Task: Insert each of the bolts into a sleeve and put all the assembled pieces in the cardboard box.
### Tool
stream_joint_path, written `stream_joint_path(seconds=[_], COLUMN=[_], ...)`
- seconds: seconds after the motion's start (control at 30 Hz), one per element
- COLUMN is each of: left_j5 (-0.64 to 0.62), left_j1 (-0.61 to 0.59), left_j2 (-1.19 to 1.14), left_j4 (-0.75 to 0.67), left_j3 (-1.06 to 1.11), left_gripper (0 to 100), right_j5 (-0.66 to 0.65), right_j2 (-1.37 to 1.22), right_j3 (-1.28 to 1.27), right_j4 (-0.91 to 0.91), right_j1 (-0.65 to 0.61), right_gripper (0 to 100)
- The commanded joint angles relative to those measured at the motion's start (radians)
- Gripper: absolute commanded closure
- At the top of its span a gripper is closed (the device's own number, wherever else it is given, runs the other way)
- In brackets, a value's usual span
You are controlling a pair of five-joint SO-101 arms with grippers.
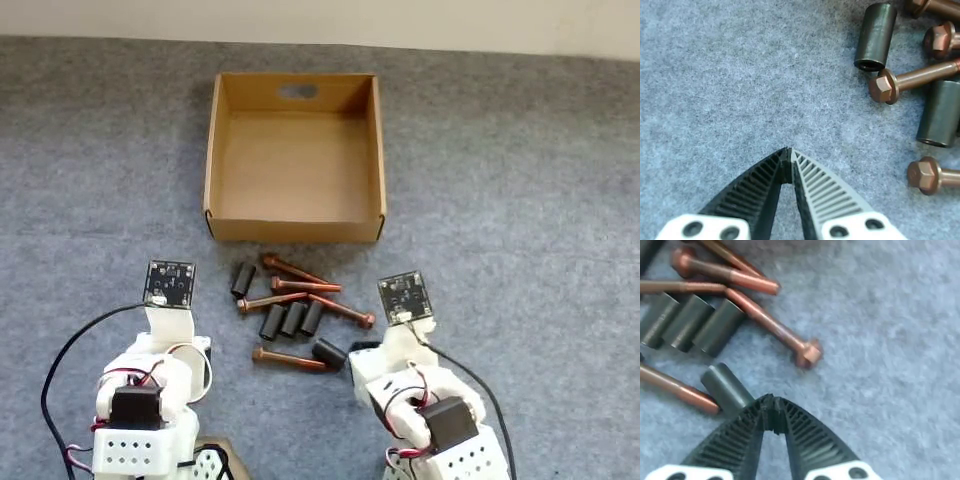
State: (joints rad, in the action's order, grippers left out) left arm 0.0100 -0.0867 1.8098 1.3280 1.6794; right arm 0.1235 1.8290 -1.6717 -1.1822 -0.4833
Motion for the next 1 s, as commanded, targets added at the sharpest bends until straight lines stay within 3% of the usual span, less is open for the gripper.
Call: stream_joint_path(seconds=[0.0, 0.2, 0.47, 0.67, 0.83, 0.97], left_j5=[0.006, 0.006, 0.006, 0.006, 0.006, 0.006], left_j1=[-0.008, -0.008, -0.008, -0.008, -0.008, -0.008], left_j2=[0.007, 0.007, 0.007, 0.007, 0.007, 0.007], left_j4=[0.005, 0.005, 0.005, 0.005, 0.005, 0.005], left_j3=[0.018, 0.018, 0.018, 0.018, 0.018, 0.018], left_gripper=[99, 99, 99, 99, 99, 99], right_j5=[-0.012, -0.046, -0.46, -0.519, -0.519, -0.519], right_j2=[0.005, 0.005, 0.005, 0.004, 0.002, 0.001], right_j3=[-0.116, -0.119, -0.099, 0.102, 0.308, 0.536], right_j4=[0.162, 0.564, 0.828, 0.842, 0.829, 0.699], right_j1=[-0.024, -0.024, 0.018, 0.156, 0.165, 0.163], right_gripper=[99.2, 99.2, 99.2, 99.2, 99.2, 99.2])
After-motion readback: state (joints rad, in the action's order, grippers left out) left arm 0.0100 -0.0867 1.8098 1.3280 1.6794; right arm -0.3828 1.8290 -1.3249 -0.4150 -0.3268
